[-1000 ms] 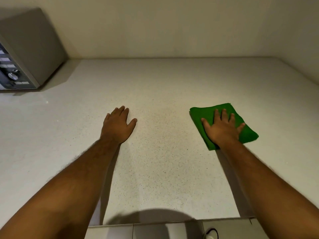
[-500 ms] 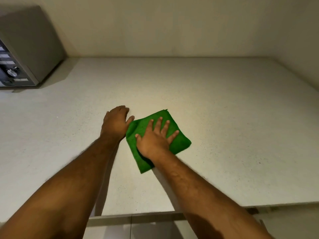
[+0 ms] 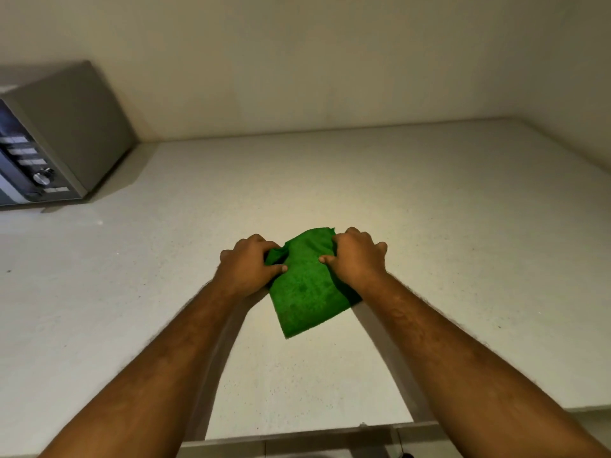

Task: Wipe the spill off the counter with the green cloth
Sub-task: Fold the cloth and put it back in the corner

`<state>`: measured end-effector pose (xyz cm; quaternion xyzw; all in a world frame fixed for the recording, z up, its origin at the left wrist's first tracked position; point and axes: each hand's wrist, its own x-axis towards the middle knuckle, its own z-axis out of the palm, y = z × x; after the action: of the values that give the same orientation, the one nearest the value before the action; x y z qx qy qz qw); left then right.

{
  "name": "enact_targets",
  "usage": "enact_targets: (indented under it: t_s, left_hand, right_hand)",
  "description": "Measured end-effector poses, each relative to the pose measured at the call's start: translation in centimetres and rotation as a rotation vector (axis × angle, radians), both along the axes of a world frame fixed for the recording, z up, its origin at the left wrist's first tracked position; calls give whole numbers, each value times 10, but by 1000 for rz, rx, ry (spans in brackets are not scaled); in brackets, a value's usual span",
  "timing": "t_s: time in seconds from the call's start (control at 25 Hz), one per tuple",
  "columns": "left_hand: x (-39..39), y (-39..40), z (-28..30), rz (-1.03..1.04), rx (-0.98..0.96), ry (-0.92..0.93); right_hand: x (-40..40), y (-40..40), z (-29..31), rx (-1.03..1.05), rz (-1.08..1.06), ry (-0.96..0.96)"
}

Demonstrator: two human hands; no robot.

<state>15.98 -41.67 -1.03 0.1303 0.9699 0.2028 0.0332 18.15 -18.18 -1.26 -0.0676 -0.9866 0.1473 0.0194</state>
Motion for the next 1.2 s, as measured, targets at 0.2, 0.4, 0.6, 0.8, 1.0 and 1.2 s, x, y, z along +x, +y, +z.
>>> enact_targets:
  t_s: [0.2, 0.4, 0.6, 0.8, 1.0, 1.2]
  left_hand:
    - [-5, 89, 1, 17, -58, -3]
    - [-23, 176, 0, -5, 63, 49]
    - [-53, 228, -5, 10, 143, 114]
    - [-83, 273, 10, 117, 673, 220]
    - [-114, 317, 31, 109, 932, 201]
    - [-166, 359, 47, 57, 863, 187]
  right_hand:
    - [-1, 70, 1, -103, -217, 36]
    - [-16, 134, 6, -73, -203, 31]
    - [-32, 194, 1, -82, -112, 78]
    - [-53, 251, 15, -622, -78, 204]
    - [-95, 304, 37, -1045, -104, 260]
    - [-142, 347, 43, -1109, -124, 418]
